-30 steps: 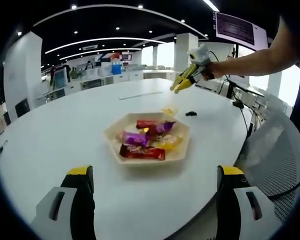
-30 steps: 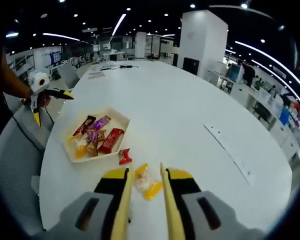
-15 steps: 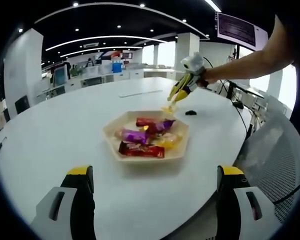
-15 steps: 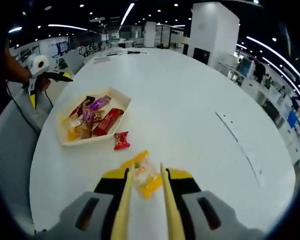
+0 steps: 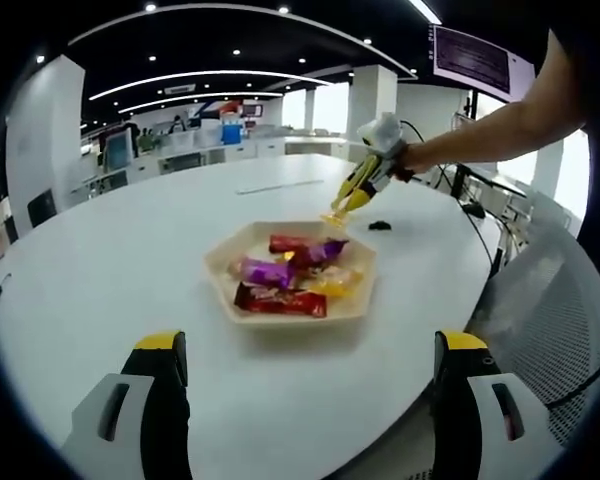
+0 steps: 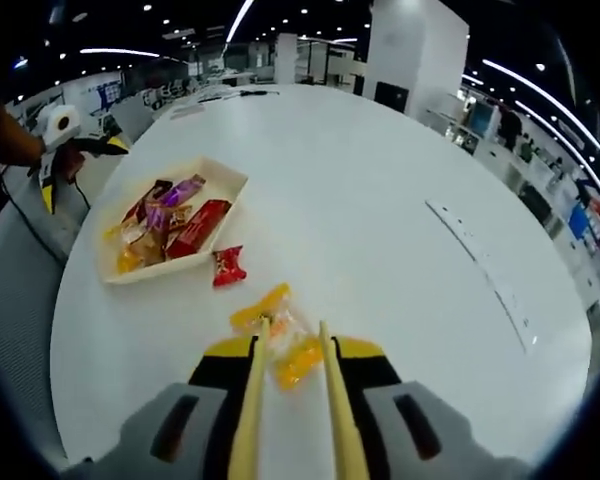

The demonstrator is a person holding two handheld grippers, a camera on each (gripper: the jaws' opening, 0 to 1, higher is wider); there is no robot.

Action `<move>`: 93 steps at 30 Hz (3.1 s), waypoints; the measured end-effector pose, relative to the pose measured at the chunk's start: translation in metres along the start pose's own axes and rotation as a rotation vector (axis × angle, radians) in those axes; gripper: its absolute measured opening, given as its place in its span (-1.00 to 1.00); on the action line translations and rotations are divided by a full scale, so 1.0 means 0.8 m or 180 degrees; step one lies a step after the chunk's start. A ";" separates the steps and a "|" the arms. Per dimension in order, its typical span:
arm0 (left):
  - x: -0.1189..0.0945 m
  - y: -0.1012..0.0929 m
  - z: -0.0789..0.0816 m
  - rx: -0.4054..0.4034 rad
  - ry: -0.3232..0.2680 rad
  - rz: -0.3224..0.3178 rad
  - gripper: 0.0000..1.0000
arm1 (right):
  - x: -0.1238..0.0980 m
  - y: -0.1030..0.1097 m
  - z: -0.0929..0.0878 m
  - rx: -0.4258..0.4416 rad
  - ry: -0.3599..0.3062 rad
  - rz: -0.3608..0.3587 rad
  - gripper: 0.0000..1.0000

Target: Place the target food into the container with the food tongs after gripping and lifting it, then release it inside without dropping or visibly crushing the food.

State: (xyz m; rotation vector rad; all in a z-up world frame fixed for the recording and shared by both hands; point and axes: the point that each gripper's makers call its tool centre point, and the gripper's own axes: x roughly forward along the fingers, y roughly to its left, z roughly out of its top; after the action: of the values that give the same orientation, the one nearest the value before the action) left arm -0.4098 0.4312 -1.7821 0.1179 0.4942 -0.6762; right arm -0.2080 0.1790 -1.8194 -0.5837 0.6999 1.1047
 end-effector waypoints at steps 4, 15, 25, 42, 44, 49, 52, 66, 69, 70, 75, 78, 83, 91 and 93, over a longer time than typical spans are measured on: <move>0.000 -0.001 0.000 -0.0006 0.0009 -0.0014 0.99 | -0.001 0.010 0.000 -0.0017 0.0159 0.0018 -0.47; -0.001 -0.001 0.001 -0.0012 -0.0011 -0.0021 0.99 | -0.017 0.030 0.012 -0.0327 0.0118 0.0145 -0.43; -0.001 0.001 0.001 -0.0045 -0.0026 -0.0005 0.99 | -0.005 0.040 0.006 -0.1036 0.0345 0.0334 -0.43; -0.001 0.002 0.003 -0.0051 -0.0037 0.0008 0.99 | -0.002 0.020 0.003 0.0126 0.0403 -0.0063 -0.58; -0.001 0.002 0.003 -0.0049 -0.0042 0.0005 0.99 | -0.005 0.018 -0.003 0.0184 0.0405 -0.0074 -0.55; 0.000 0.000 0.004 -0.0036 -0.0045 -0.0016 0.99 | -0.007 0.023 -0.007 -0.0141 0.0402 -0.0087 -0.46; -0.001 -0.001 0.004 -0.0039 -0.0049 -0.0018 0.99 | -0.010 0.029 0.001 -0.0183 0.0330 -0.0045 -0.44; -0.001 0.001 0.005 -0.0055 -0.0056 0.0003 0.99 | 0.007 0.026 -0.016 -0.0676 0.0668 0.0058 -0.44; -0.001 0.001 0.006 -0.0059 -0.0066 0.0011 0.99 | 0.005 0.020 -0.007 -0.0170 0.0582 -0.0040 -0.47; -0.002 0.002 0.005 -0.0065 -0.0068 0.0016 0.99 | 0.004 0.018 -0.008 -0.0162 0.0565 -0.0071 -0.48; -0.001 0.001 0.005 -0.0059 -0.0066 0.0008 0.99 | -0.003 0.012 -0.004 0.0045 0.0526 -0.0176 -0.51; -0.001 0.001 0.006 -0.0054 -0.0068 0.0006 0.99 | -0.008 0.009 0.002 0.0175 0.0467 -0.0192 -0.51; -0.001 0.000 0.006 -0.0041 -0.0068 -0.0002 0.99 | -0.020 0.004 0.016 0.0336 0.0316 -0.0231 -0.52; -0.001 -0.001 0.007 -0.0008 -0.0079 -0.0015 0.99 | -0.037 0.002 0.036 0.0546 0.0087 -0.0238 -0.53; -0.001 -0.001 0.007 -0.0006 -0.0079 -0.0018 0.99 | -0.040 0.002 0.038 0.0535 0.0078 -0.0253 -0.53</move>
State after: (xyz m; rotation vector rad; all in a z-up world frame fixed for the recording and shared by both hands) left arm -0.4086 0.4297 -1.7765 0.1063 0.4716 -0.6819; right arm -0.2115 0.1829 -1.7756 -0.4780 0.7761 0.9559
